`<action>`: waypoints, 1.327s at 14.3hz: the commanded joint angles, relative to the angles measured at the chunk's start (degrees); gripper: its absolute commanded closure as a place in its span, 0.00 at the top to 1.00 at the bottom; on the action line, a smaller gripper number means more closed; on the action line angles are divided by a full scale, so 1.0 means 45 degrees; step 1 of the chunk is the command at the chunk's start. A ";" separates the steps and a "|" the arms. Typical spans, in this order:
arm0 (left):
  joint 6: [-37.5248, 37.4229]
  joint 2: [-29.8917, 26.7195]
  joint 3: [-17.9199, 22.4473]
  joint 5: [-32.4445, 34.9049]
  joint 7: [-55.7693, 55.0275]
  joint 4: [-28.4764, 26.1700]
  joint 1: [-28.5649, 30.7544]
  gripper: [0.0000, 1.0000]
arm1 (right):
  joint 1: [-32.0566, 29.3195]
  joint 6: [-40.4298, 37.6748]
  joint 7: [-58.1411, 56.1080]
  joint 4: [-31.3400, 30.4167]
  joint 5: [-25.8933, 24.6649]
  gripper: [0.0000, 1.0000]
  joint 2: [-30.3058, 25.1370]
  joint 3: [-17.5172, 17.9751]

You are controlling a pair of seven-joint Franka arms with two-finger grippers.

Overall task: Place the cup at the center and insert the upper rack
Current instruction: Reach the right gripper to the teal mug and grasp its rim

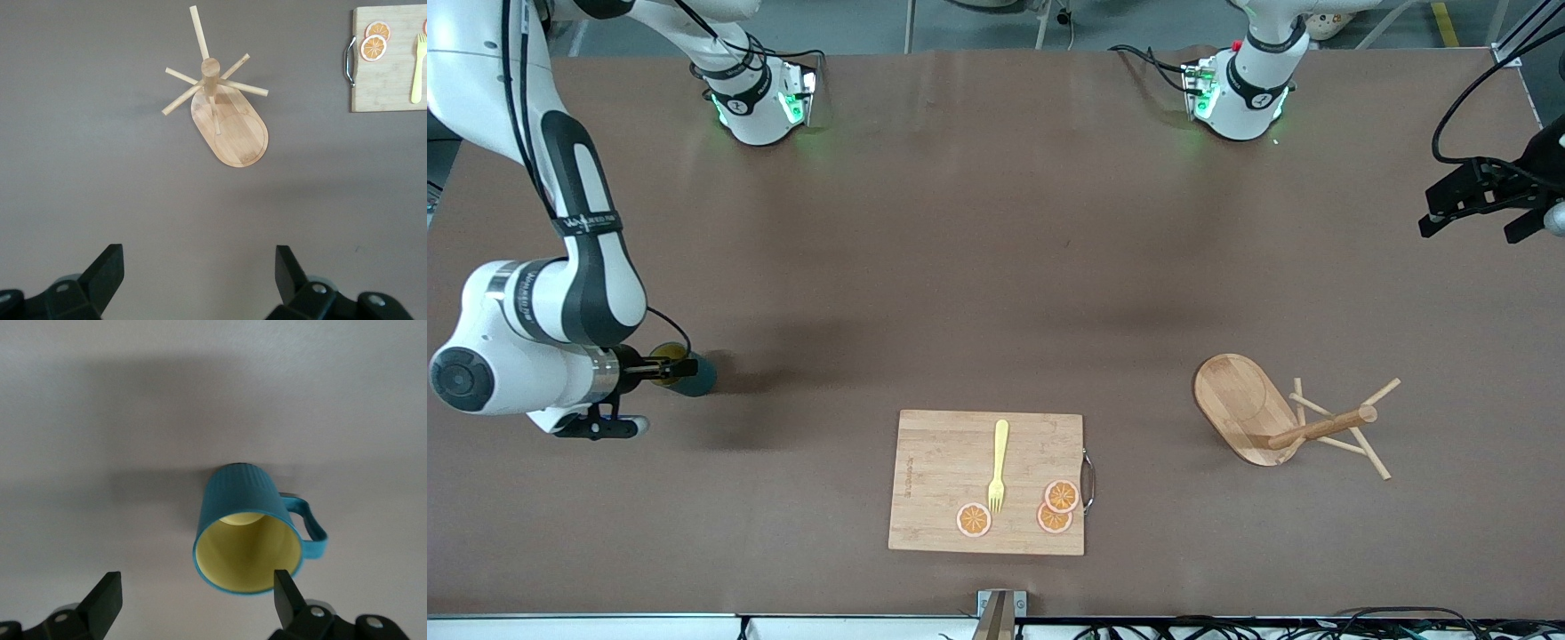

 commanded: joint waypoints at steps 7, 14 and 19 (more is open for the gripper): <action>-0.0144 -0.0120 -0.0217 -0.0115 0.0137 0.0052 -0.0029 1.00 | 0.0131 0.1409 0.0054 -0.1284 -0.0099 0.93 0.0240 0.0032; -0.0144 -0.0140 -0.0217 -0.0096 0.0137 0.0052 -0.0029 1.00 | 0.0268 0.1136 0.0152 -0.1167 -0.0099 0.00 0.0221 0.0052; -0.0144 -0.0140 -0.0236 -0.0096 0.0117 0.0071 -0.0029 1.00 | 0.0773 0.1350 -0.0297 -0.0719 -0.0216 0.00 0.0221 0.0052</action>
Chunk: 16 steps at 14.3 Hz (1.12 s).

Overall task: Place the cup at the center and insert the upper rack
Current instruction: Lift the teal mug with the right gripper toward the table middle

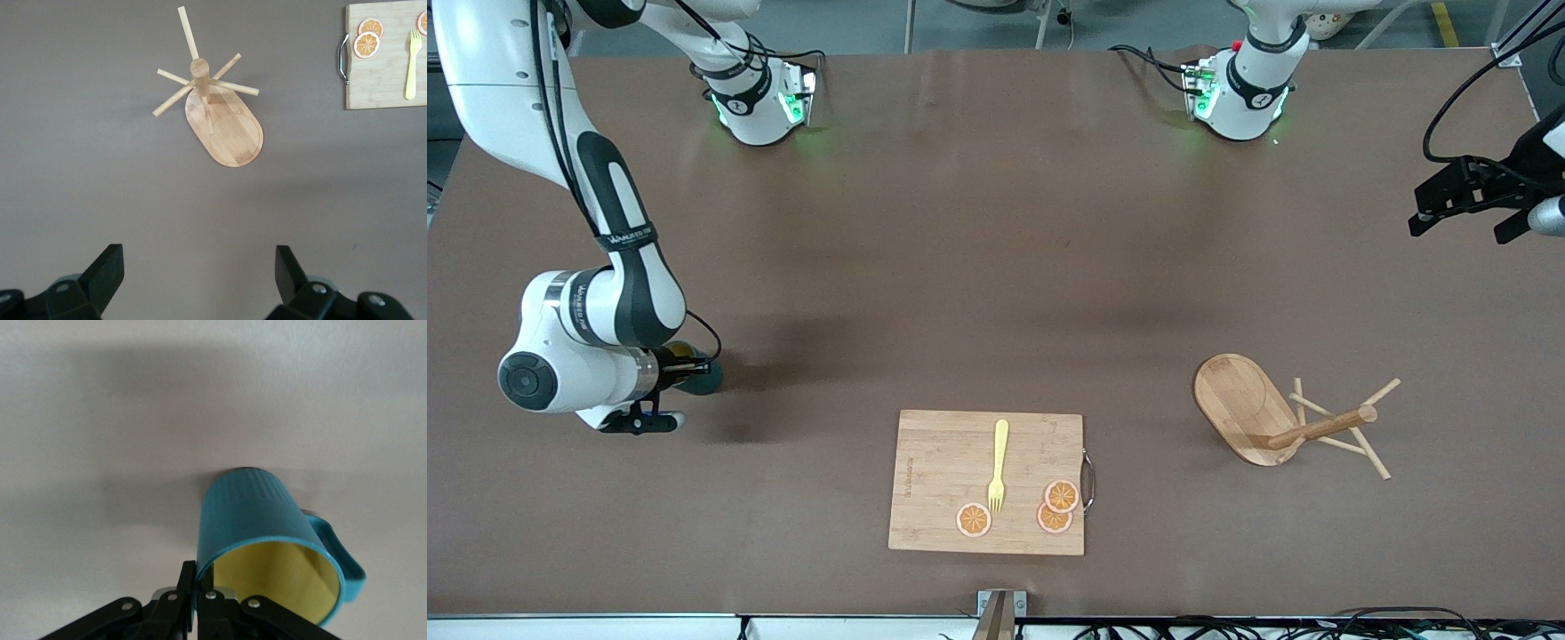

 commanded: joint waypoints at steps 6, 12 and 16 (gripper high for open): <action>-0.0125 -0.0117 -0.0111 -0.0056 0.0117 0.0108 -0.0024 1.00 | 0.2728 -0.1514 -0.0012 0.2292 0.0373 0.00 -0.0214 0.0237; -0.0066 -0.0098 -0.0189 -0.0173 0.0020 0.0127 -0.0063 1.00 | 0.5168 -0.1635 0.1373 0.3369 0.1999 0.00 -0.0097 0.0239; -0.0027 -0.0020 -0.0813 -0.0678 -0.0272 0.0108 -0.0121 1.00 | 0.7121 -0.1498 0.3517 0.3701 0.2037 0.00 0.0000 0.0219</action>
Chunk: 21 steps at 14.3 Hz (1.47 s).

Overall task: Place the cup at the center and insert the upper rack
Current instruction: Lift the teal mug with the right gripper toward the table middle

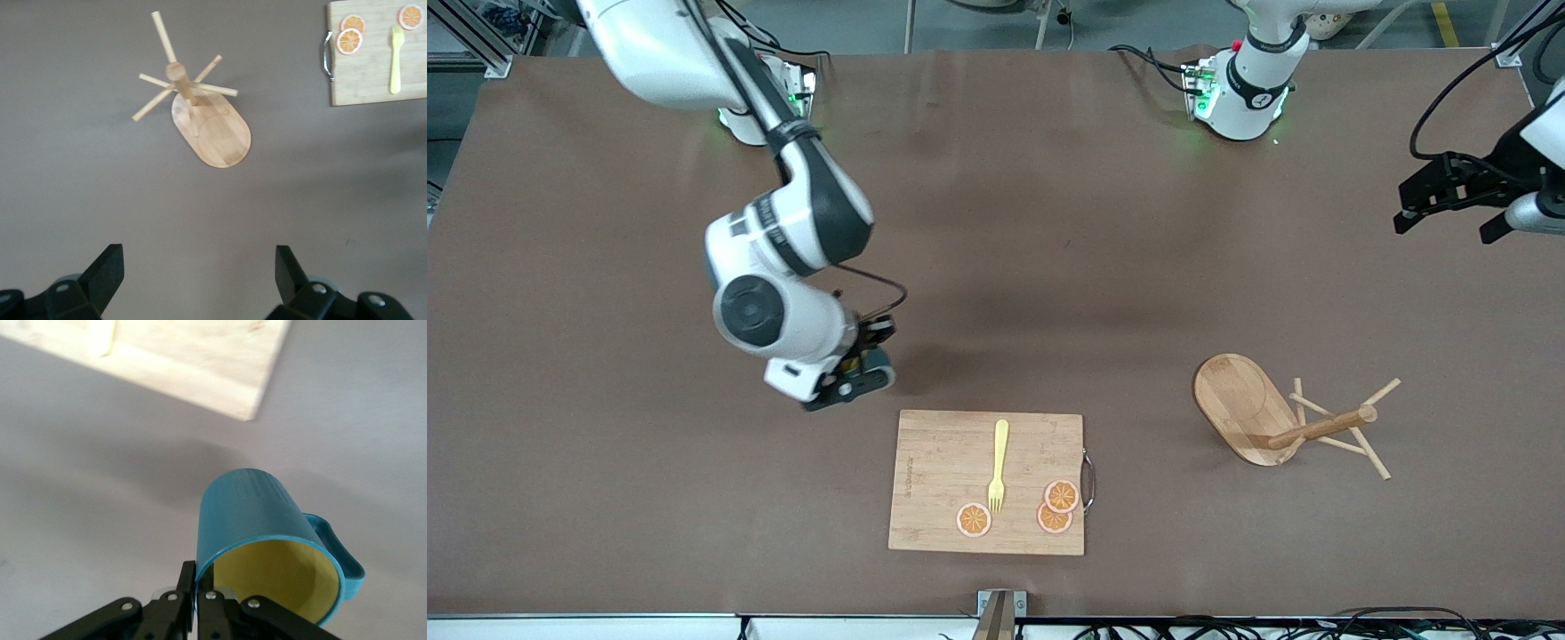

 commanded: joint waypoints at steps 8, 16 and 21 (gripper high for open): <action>0.0048 0.1057 -0.1844 -0.1676 -0.3154 0.0051 -0.0179 1.00 | 0.3316 0.1535 0.6451 0.1275 0.0230 0.00 0.1631 -0.0079; 0.0985 0.2191 -0.1824 -0.1404 -0.4307 0.0051 -0.1331 1.00 | 0.5310 0.2453 0.8838 0.3795 0.0211 0.00 0.4054 -0.0079; 0.1551 0.2991 -0.1824 -0.1364 -0.5008 0.0051 -0.1624 1.00 | 0.5565 0.3003 0.7240 0.3815 0.0074 0.01 0.4465 -0.0157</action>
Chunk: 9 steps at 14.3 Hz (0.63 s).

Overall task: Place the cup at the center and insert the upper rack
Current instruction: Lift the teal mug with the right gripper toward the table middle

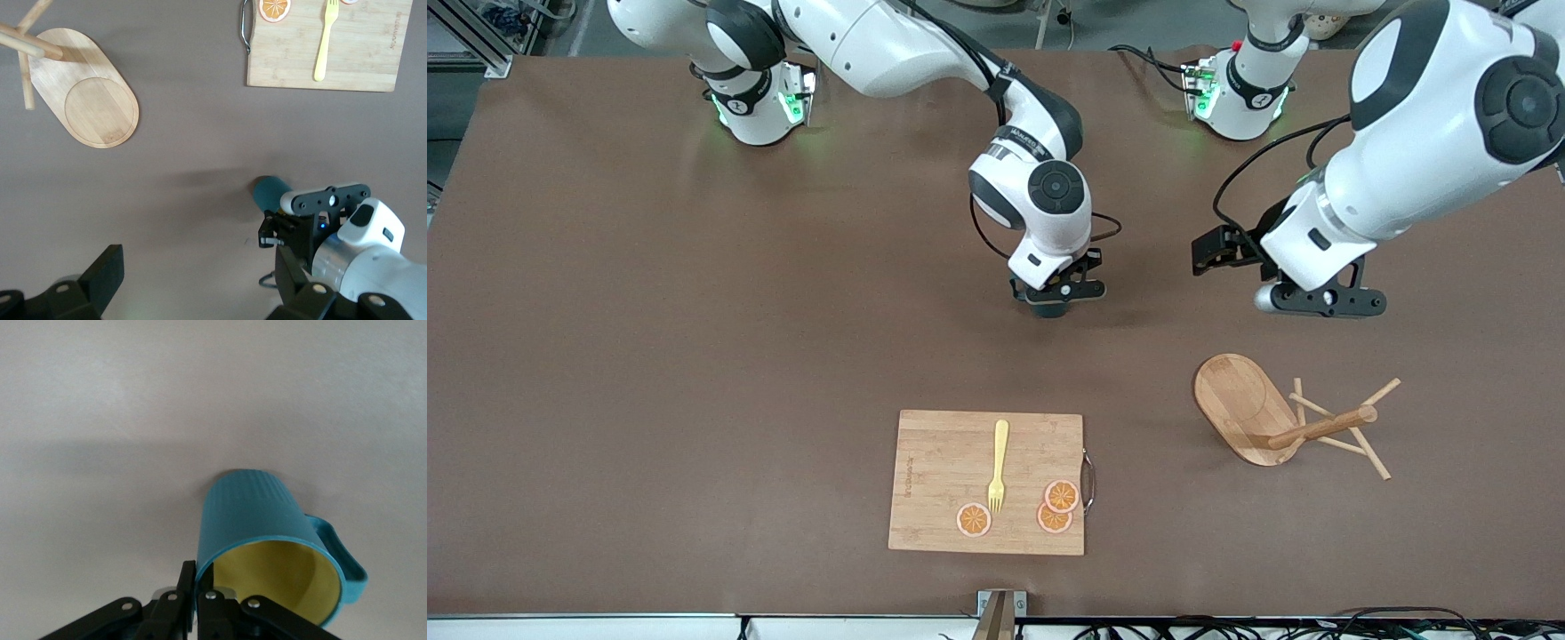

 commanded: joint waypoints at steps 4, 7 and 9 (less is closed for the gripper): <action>0.0504 0.0584 0.0047 0.0156 -0.0678 0.0133 -0.0313 1.00 | 0.0109 0.0073 -0.0679 0.0337 0.0030 0.53 0.0264 -0.0102; 0.0505 0.0741 0.0047 0.0137 -0.0678 0.0133 -0.0372 1.00 | 0.0032 -0.0180 -0.0579 0.0337 0.0030 1.00 -0.0300 -0.0122; 0.0505 0.0780 0.0047 0.0137 -0.0697 0.0133 -0.0391 1.00 | -0.0162 -0.1326 -0.0579 0.0511 0.0030 1.00 -0.0690 -0.0142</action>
